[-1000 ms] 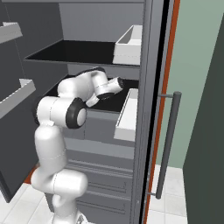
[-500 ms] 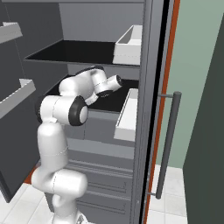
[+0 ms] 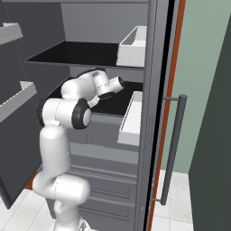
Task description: Gather the squash and potato from the fridge and place them on a tray on the dining counter. Then gather the chicken drumstick and steak from the fridge and place them on the other tray.
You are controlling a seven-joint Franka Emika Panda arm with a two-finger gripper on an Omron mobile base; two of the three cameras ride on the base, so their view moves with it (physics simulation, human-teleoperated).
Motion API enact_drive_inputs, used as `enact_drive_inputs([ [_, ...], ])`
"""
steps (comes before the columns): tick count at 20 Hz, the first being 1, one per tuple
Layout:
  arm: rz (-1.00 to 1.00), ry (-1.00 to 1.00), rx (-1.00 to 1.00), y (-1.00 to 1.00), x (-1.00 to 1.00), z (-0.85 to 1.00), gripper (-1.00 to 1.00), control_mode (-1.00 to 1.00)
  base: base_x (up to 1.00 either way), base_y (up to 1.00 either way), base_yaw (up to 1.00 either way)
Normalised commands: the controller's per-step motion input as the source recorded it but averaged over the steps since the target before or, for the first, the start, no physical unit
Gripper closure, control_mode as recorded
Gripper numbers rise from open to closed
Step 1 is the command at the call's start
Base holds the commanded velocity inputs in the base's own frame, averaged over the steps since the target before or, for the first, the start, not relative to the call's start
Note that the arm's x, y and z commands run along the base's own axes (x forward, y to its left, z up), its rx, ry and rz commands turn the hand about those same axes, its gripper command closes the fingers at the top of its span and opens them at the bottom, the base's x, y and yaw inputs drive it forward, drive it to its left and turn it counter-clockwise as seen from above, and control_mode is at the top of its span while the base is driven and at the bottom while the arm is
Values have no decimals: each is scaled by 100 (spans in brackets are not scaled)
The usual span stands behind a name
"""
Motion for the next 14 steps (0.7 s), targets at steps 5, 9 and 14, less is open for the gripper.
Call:
enact_drive_inputs([
  [5,6,-1,0,18,0,0,-100,-100,0,0,0],
  [9,6,-2,0,17,0,0,-100,-100,0,0,0],
  [14,5,-4,0,10,0,0,100,-100,0,0,0],
])
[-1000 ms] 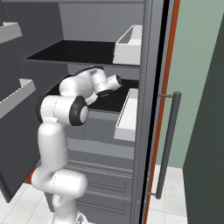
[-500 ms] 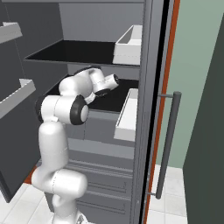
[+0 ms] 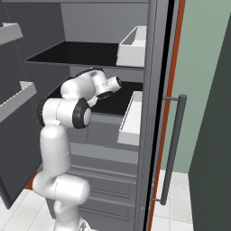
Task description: Gather the squash and potato from the fridge and place them on a tray on the dining counter. Then gather the chicken drumstick and steak from the fridge and place them on the other tray.
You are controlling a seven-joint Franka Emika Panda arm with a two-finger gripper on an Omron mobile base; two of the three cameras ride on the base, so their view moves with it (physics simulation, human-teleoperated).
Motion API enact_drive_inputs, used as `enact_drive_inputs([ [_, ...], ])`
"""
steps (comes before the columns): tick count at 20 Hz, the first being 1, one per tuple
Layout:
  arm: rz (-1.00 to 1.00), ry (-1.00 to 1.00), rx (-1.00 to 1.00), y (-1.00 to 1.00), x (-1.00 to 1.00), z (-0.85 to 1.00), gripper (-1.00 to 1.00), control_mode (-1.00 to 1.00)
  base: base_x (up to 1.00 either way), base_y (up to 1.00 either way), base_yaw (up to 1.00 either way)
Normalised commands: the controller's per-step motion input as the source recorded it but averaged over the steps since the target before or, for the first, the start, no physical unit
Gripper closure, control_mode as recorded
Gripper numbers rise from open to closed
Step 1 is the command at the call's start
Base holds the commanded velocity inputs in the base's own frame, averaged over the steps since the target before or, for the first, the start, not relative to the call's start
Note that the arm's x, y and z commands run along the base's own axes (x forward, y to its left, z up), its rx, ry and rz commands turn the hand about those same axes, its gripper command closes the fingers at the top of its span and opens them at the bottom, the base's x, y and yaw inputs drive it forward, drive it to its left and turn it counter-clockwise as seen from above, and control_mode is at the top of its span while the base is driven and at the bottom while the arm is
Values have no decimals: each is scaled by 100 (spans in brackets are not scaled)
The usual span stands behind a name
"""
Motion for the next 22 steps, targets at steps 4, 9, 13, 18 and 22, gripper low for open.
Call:
enact_drive_inputs([
  [4,1,-9,1,0,0,0,100,-100,0,0,0],
  [9,0,-13,5,0,-3,0,100,-100,0,0,0],
  [13,-5,-11,10,0,-17,0,100,-100,0,0,0],
  [18,-9,-5,11,0,-21,0,100,-100,0,0,0],
  [22,-10,-8,2,0,-34,0,100,-100,0,0,0],
])
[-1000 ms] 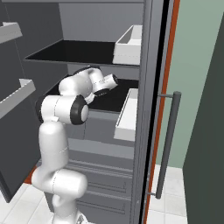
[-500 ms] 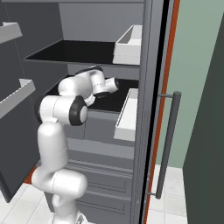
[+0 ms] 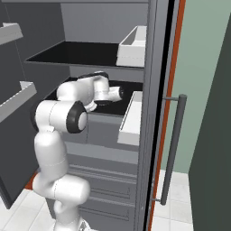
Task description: Gather the squash and potato from the fridge and place them on a tray on the dining counter. Then gather the chicken drumstick and steak from the fridge and place them on the other tray.
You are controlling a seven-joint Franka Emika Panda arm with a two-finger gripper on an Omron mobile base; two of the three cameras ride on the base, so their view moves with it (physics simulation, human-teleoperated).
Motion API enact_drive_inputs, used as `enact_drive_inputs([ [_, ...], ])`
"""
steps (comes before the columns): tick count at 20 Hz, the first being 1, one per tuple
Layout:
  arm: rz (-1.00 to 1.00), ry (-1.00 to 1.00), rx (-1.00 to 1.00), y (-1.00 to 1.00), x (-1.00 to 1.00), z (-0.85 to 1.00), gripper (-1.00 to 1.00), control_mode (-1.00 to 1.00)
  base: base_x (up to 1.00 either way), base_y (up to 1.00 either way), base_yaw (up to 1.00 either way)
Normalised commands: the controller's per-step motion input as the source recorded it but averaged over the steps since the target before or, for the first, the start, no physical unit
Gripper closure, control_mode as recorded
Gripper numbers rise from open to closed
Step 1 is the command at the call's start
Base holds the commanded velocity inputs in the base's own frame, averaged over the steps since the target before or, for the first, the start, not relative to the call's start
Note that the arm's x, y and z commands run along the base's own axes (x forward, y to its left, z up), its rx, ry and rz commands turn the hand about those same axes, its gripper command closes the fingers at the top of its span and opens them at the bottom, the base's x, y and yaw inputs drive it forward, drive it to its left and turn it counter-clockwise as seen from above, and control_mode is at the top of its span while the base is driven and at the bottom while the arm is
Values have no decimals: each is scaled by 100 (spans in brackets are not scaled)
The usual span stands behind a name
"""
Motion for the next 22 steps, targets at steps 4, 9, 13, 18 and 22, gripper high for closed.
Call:
enact_drive_inputs([
  [4,-15,-5,0,-3,-41,0,100,-100,0,0,0],
  [9,-24,2,0,-1,-43,0,100,-100,0,0,0],
  [13,-25,16,-7,-13,-47,1,100,-100,0,0,0],
  [18,-16,21,-11,-23,-58,7,100,-100,0,0,0],
  [22,-13,15,-10,-24,-74,16,100,-100,0,0,0],
])
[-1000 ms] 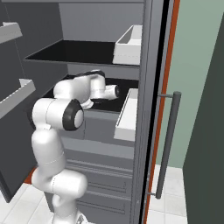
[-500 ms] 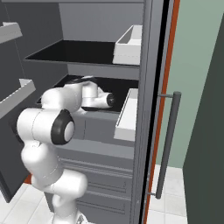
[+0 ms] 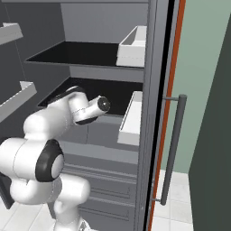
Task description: Gather the squash and potato from the fridge and place them on a tray on the dining counter. Then gather the chicken drumstick and steak from the fridge and place them on the other tray.
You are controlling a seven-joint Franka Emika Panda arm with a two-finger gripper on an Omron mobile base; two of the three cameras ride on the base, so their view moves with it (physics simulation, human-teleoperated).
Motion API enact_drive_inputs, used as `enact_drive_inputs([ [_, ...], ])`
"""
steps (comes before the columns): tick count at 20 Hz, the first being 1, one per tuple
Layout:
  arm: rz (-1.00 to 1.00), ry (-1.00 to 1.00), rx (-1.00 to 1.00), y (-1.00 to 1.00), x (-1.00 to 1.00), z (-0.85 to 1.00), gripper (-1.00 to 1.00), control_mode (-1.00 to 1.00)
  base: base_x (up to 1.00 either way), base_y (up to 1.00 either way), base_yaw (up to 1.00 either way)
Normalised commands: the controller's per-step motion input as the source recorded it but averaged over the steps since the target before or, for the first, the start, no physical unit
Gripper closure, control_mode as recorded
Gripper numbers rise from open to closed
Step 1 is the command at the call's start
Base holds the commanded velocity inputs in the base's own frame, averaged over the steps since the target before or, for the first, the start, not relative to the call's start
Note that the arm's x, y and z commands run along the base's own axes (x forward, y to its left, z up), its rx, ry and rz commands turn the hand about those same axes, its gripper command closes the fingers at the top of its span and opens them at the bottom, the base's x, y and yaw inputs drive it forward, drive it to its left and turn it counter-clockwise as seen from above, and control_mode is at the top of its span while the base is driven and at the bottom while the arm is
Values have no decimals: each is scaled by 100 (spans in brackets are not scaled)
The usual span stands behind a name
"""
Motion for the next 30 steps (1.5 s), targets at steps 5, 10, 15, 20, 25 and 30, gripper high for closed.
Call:
enact_drive_inputs([
  [5,-11,0,-6,-14,-89,17,100,-100,0,0,0],
  [10,-19,0,-7,0,-63,14,100,-100,0,0,0],
  [15,-21,0,-9,-3,-53,5,100,-100,0,0,0],
  [20,-12,1,-7,-13,-59,7,100,-100,0,0,0],
  [25,0,5,-4,-18,-47,14,100,-100,0,0,0],
  [30,0,2,-4,-4,-41,19,100,-100,0,0,0],
])
